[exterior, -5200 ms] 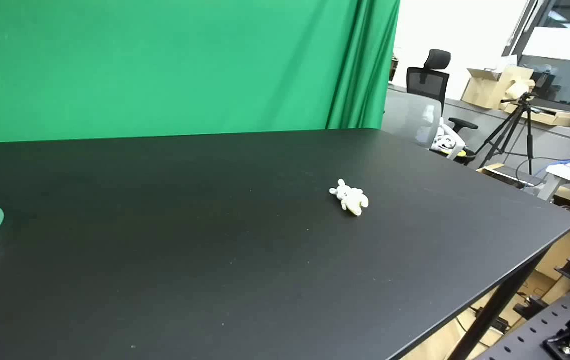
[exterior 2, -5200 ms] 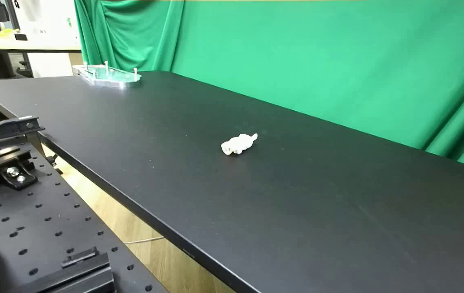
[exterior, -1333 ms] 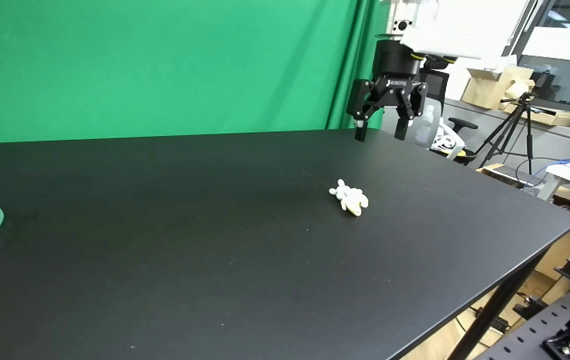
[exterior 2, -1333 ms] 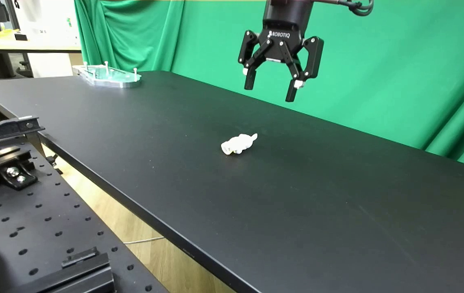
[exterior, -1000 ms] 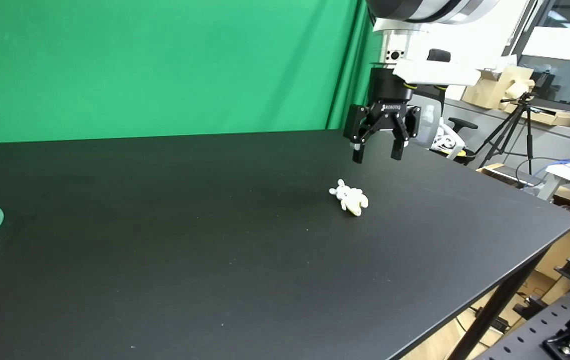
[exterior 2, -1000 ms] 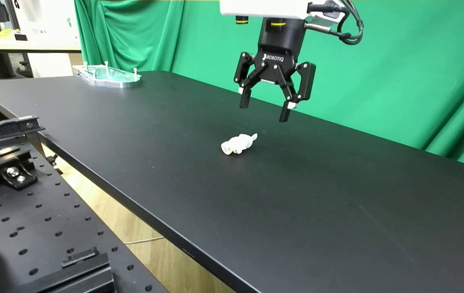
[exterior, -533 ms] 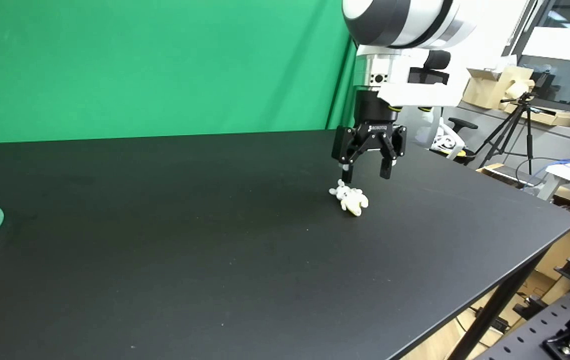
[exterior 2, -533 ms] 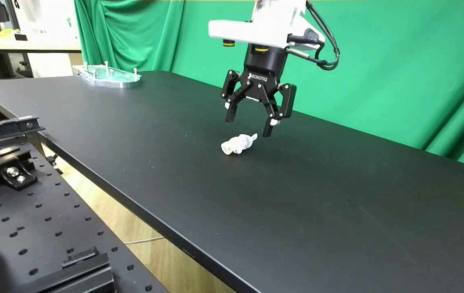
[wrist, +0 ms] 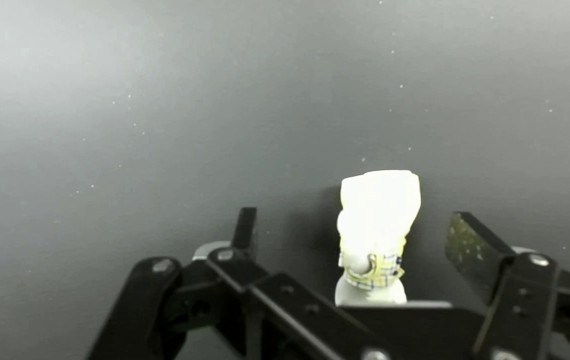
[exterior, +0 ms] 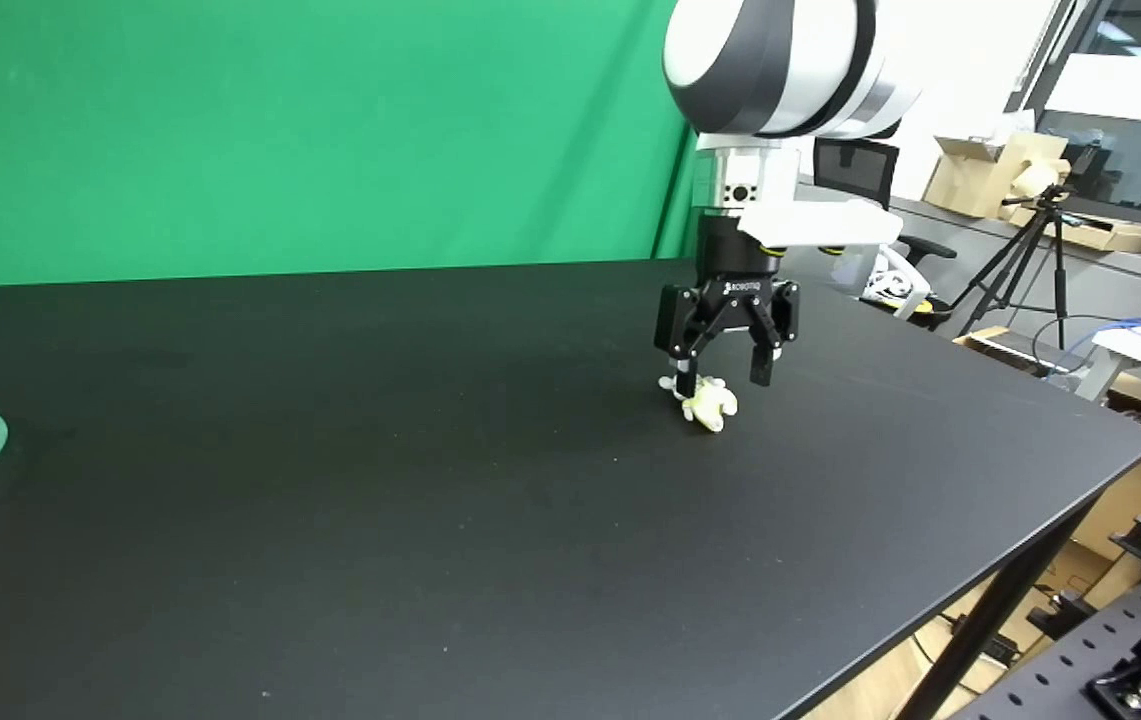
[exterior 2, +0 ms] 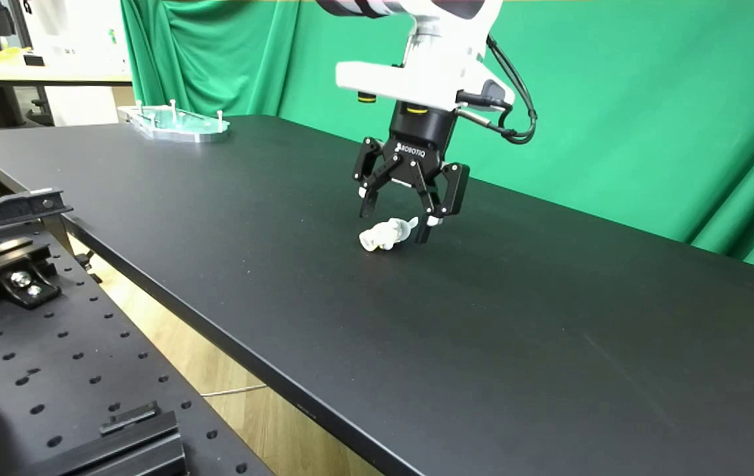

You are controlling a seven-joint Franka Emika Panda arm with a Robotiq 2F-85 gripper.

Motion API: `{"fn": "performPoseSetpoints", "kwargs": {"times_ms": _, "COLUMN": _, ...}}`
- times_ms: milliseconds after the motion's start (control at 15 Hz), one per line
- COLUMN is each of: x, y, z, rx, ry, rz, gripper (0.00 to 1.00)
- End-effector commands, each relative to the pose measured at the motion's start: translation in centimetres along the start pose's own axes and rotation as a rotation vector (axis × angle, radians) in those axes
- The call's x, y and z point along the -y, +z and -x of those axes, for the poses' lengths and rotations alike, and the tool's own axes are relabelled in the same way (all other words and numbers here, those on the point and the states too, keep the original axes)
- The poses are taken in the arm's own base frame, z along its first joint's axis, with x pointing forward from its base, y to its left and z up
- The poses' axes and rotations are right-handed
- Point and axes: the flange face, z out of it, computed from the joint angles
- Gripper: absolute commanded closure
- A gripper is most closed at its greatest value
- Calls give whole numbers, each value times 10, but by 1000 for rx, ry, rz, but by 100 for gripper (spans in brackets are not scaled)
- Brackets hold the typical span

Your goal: Move the white toy to the left side of the table

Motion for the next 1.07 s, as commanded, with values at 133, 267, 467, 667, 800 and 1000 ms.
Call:
{"fn": "performPoseSetpoints", "kwargs": {"times_ms": 133, "x": 1, "y": 1, "z": -9, "rx": 17, "ry": -1, "rz": -25, "gripper": 49}}
{"fn": "performPoseSetpoints", "kwargs": {"times_ms": 267, "x": 3, "y": 2, "z": -9, "rx": 25, "ry": -2, "rz": -39, "gripper": 63}}
{"fn": "performPoseSetpoints", "kwargs": {"times_ms": 467, "x": 6, "y": 3, "z": -9, "rx": 35, "ry": -2, "rz": -60, "gripper": 84}}
{"fn": "performPoseSetpoints", "kwargs": {"times_ms": 667, "x": 7, "y": -10, "z": -6, "rx": 26, "ry": -19, "rz": -75, "gripper": 93}}
{"fn": "performPoseSetpoints", "kwargs": {"times_ms": 800, "x": 5, "y": -31, "z": -13, "rx": 10, "ry": -33, "rz": -92, "gripper": 93}}
{"fn": "performPoseSetpoints", "kwargs": {"times_ms": 1000, "x": 14, "y": -67, "z": -19, "rx": 4, "ry": -71, "rz": -106, "gripper": 93}}
